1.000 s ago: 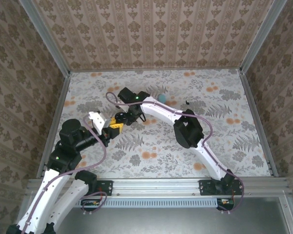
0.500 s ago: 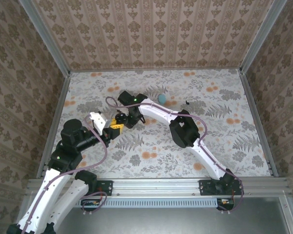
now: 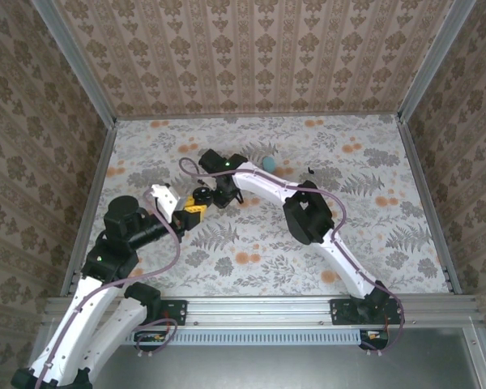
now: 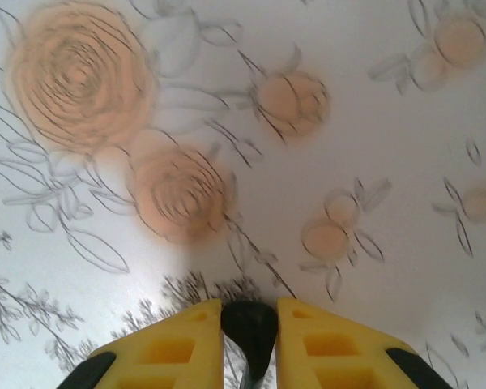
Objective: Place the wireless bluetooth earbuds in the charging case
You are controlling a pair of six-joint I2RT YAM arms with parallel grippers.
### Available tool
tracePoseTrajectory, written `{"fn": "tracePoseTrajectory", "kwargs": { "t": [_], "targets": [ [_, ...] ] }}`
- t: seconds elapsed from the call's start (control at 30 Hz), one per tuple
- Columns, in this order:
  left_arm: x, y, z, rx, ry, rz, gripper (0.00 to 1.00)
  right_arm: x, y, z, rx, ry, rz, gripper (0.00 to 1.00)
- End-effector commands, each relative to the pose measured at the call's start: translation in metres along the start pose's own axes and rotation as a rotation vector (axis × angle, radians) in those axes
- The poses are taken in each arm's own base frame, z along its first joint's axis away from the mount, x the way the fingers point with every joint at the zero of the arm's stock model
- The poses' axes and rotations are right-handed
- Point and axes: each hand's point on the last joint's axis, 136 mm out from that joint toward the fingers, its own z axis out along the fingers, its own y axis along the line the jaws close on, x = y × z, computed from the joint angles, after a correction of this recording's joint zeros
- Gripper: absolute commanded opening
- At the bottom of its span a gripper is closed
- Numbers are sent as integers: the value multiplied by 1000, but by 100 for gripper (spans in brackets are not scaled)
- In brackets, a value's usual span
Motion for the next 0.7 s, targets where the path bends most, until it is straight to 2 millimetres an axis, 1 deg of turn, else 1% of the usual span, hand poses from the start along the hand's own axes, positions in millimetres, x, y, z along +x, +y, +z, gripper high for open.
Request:
{"fn": "tracePoseTrajectory", "kwargs": {
  "t": [0.0,0.07,0.13,0.23,0.3,0.33,0.4,0.47,0.5,0.6,0.67],
  "targets": [
    [-6,1,3,10,-28,-10,0,29,-27,-22,18,34,170,19],
    [-6,1,5,18,-29,-18,0,44,-37,-30,30,29,253,19],
    [-6,2,8,26,-32,-28,0,66,-49,-38,53,34,359,20],
    [-6,3,13,42,-35,-41,0,108,-61,-41,90,71,503,20],
    [-5,3,17,54,-33,-50,0,136,-64,-41,102,98,585,21],
    [-6,3,19,61,-34,-51,0,146,-63,-42,105,109,613,22],
    [-6,4,22,67,-31,-55,0,160,-62,-43,109,125,646,27],
    [-7,5,25,69,-28,-54,0,165,-60,-49,111,131,670,35],
    [-7,1,25,99,-26,-56,0,165,-61,-53,113,128,681,38],
    [-6,1,28,107,-19,-58,0,156,-62,-72,101,80,710,46],
    [-6,0,28,109,-17,-59,0,148,-65,-85,72,35,741,49]
  ]
}}
